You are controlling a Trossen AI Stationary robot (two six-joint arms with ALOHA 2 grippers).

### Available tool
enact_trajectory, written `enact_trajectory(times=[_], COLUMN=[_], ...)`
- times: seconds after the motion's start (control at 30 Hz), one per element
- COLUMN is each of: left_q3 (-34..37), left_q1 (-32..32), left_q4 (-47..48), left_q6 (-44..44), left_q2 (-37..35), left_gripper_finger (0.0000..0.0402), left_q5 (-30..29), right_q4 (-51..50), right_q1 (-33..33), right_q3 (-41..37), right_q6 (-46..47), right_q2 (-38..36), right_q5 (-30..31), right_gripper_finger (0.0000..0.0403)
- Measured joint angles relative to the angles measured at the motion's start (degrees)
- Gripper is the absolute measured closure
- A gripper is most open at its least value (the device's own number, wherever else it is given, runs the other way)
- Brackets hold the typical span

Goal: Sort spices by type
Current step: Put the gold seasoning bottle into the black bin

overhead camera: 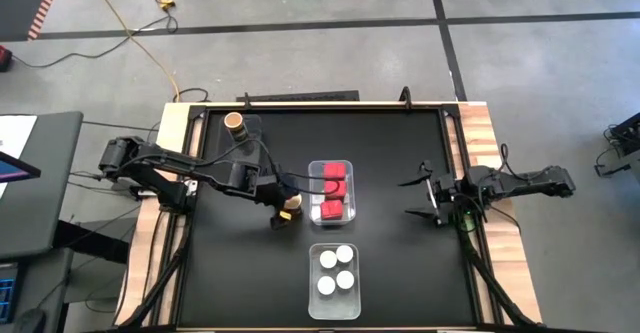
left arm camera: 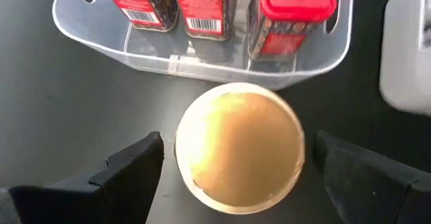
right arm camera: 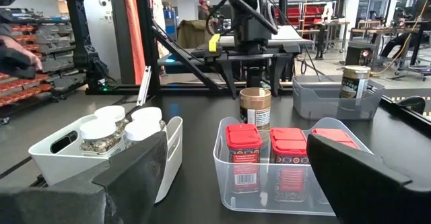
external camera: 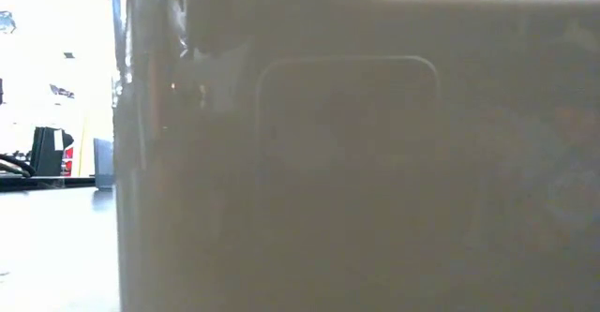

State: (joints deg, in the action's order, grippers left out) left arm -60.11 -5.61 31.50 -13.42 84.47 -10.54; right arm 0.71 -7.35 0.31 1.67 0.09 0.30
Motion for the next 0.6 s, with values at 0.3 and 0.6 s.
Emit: enact_trajectory(times=[0.3, 0.6], left_q3=[0.50, 3.50], left_q1=[0.04, 0.13], left_q4=[-2.30, -3.54], left_q6=[6.59, 3.46], left_q2=[0.02, 0.02], left_gripper_finger=[0.0040, 0.0040], left_q5=[-0.29, -0.67], right_q4=[0.00, 0.00], right_q1=[-0.01, -0.01], right_q3=[-0.01, 0.01], right_q6=[-0.02, -0.09], right_q2=[0.01, 0.01], right_q5=[0.00, 0.00], right_gripper_finger=[0.0019, 0.0019])
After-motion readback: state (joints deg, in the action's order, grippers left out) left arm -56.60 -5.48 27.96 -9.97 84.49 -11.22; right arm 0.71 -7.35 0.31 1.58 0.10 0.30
